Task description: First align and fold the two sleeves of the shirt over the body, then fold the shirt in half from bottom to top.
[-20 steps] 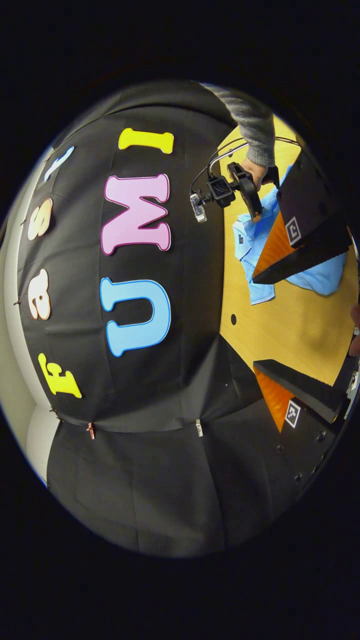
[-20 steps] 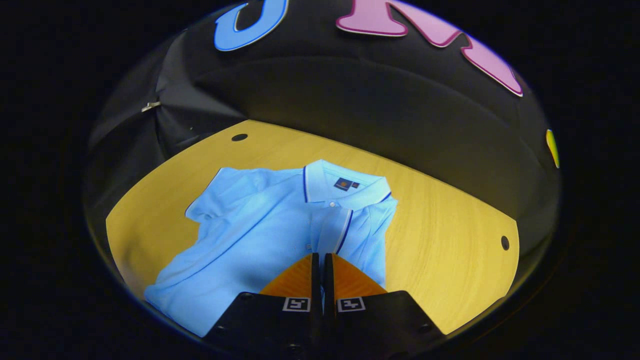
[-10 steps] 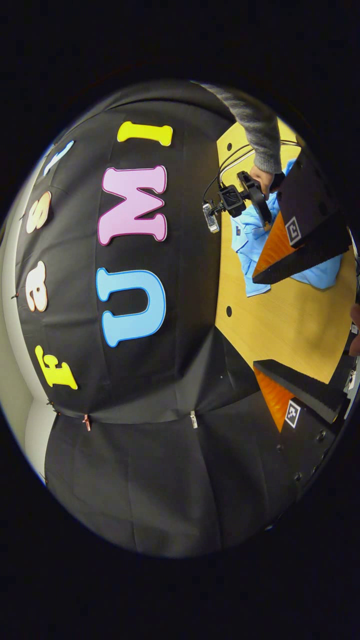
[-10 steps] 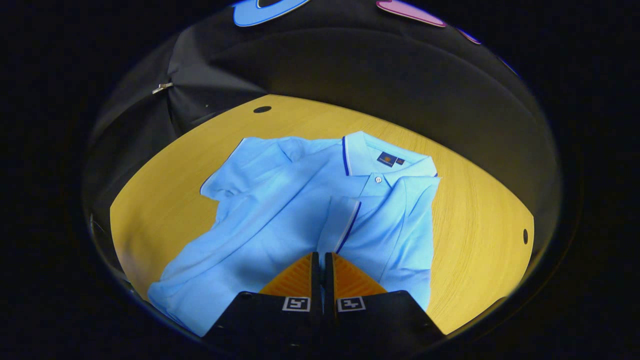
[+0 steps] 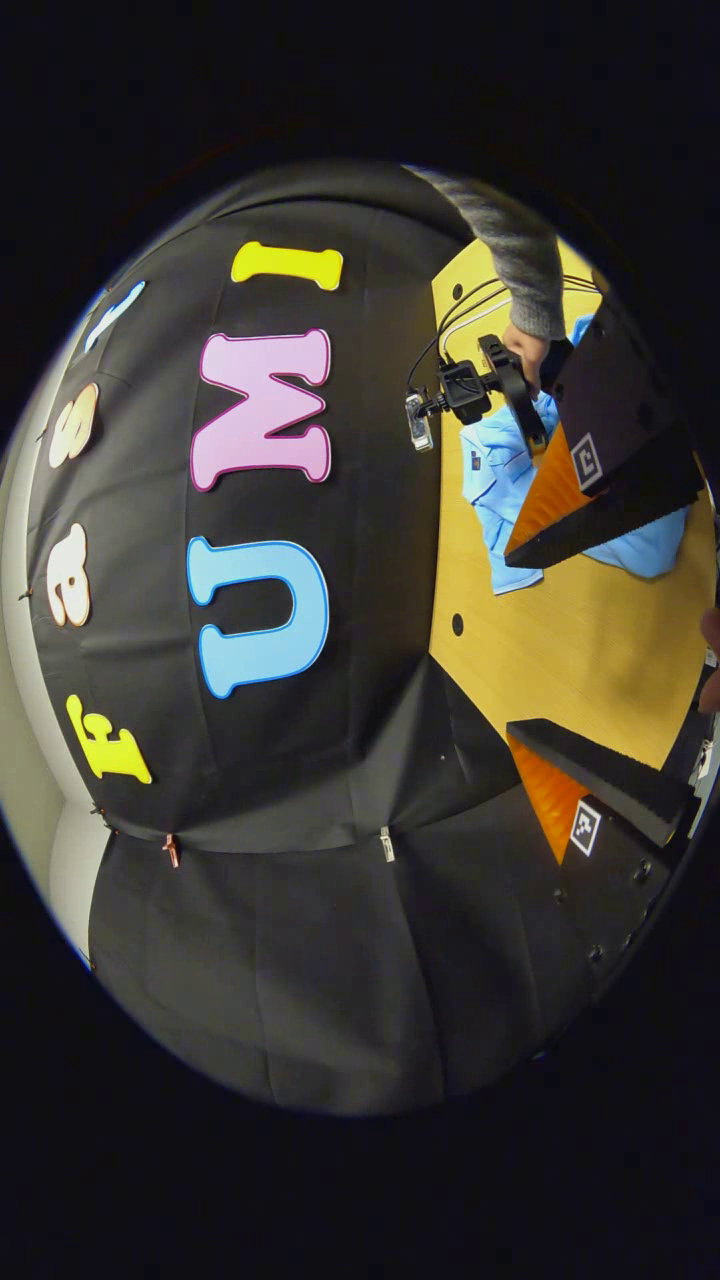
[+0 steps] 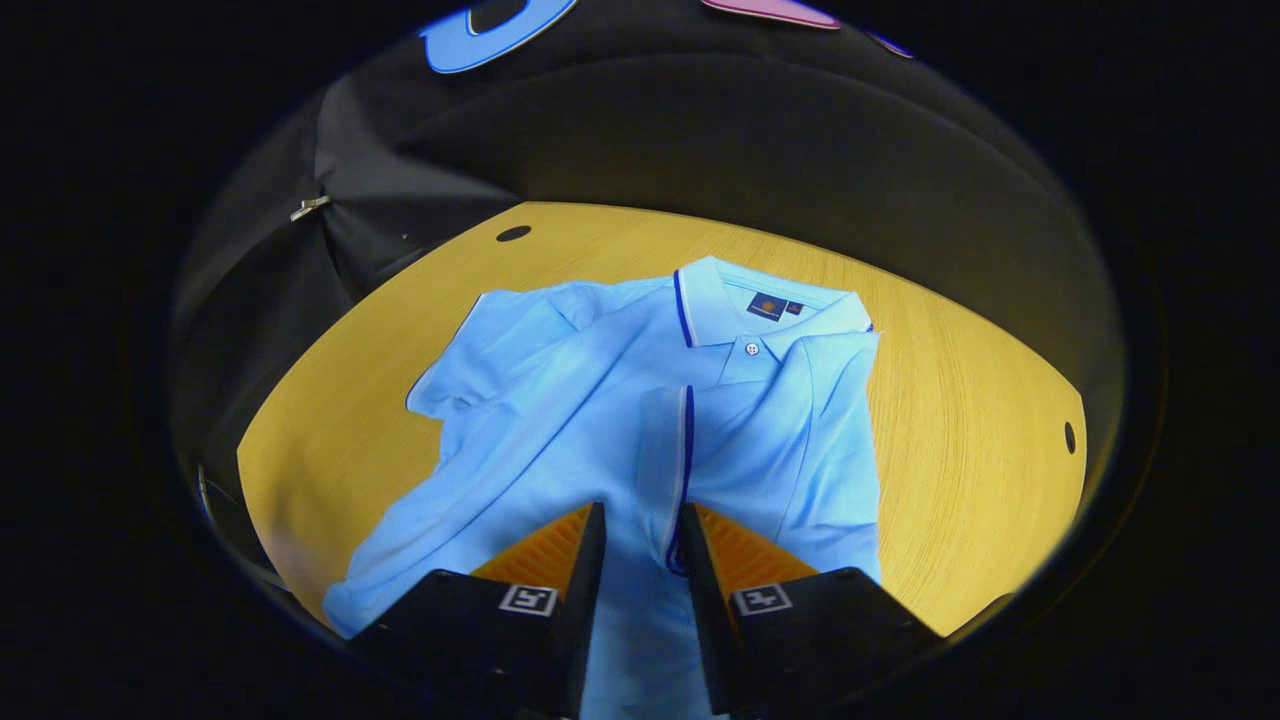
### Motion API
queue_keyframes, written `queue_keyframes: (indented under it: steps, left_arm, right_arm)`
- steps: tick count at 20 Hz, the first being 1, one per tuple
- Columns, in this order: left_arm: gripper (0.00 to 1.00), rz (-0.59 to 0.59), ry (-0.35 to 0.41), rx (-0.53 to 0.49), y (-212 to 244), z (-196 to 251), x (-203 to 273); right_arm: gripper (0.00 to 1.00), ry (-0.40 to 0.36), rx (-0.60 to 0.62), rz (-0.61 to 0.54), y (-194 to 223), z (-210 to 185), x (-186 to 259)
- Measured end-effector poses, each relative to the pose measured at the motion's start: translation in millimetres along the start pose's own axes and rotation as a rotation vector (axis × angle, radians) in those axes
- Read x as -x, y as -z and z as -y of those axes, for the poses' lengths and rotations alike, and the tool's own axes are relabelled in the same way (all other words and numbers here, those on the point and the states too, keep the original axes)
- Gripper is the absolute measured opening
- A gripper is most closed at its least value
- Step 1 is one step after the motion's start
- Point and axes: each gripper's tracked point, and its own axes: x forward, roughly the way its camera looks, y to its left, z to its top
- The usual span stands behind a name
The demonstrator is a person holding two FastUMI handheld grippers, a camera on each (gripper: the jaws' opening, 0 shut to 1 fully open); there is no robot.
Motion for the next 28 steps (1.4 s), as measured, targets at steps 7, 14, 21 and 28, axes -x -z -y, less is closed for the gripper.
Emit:
queue_keyframes:
  steps: [7,14,21,28]
  left_arm:
    - [0.96,0.004,0.028,-0.019,-3,7,-18]
    - [0.96,0.009,0.093,-0.031,-4,25,-51]
    - [0.96,-0.036,0.188,-0.051,17,64,-124]
    - [0.99,-0.160,0.209,-0.148,76,107,-253]
  right_arm:
    - [0.93,0.001,-0.029,0.122,-20,2,21]
    - [0.96,0.032,-0.083,0.348,-69,18,97]
    - [0.96,0.083,-0.150,0.560,-92,40,220]
    - [0.98,0.182,-0.230,0.613,-40,77,315]
